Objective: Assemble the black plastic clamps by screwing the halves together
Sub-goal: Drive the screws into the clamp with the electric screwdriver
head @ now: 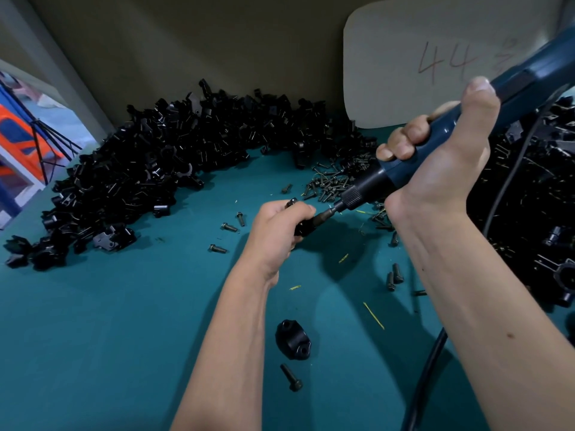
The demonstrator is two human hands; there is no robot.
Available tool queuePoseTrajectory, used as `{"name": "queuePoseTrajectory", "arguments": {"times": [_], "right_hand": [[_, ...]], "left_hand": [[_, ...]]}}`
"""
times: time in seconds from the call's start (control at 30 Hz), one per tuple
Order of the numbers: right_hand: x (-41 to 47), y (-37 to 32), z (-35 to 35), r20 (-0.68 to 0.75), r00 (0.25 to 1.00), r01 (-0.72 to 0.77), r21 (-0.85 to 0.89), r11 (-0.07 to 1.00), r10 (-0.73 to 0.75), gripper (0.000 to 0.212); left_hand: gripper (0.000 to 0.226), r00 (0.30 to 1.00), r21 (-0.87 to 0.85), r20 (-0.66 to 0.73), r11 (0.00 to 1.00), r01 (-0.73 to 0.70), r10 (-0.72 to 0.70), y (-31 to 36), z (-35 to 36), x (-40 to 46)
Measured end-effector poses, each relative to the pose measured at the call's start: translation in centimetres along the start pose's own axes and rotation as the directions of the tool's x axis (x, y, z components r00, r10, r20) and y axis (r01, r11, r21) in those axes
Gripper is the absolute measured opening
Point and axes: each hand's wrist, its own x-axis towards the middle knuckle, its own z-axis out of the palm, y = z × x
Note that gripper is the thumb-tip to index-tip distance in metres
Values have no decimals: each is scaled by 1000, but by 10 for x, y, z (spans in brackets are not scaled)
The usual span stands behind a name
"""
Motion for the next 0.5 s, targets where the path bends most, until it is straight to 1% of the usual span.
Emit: {"name": "queuePoseTrajectory", "arguments": {"times": [0.17, 0.37, 0.5], "right_hand": [[-3, -1, 3, 30, 999, 35, -7, 999, -35, 41], [-2, -4, 4, -67, 997, 41, -13, 999, -42, 40], [2, -6, 3, -77, 996, 36, -49, 998, -40, 38]], "left_hand": [[38, 999, -10, -2, 999, -39, 39, -1, 2, -1], [34, 997, 30, -35, 997, -70, 71, -6, 6, 2], [29, 995, 86, -59, 994, -69, 75, -5, 9, 1]]}}
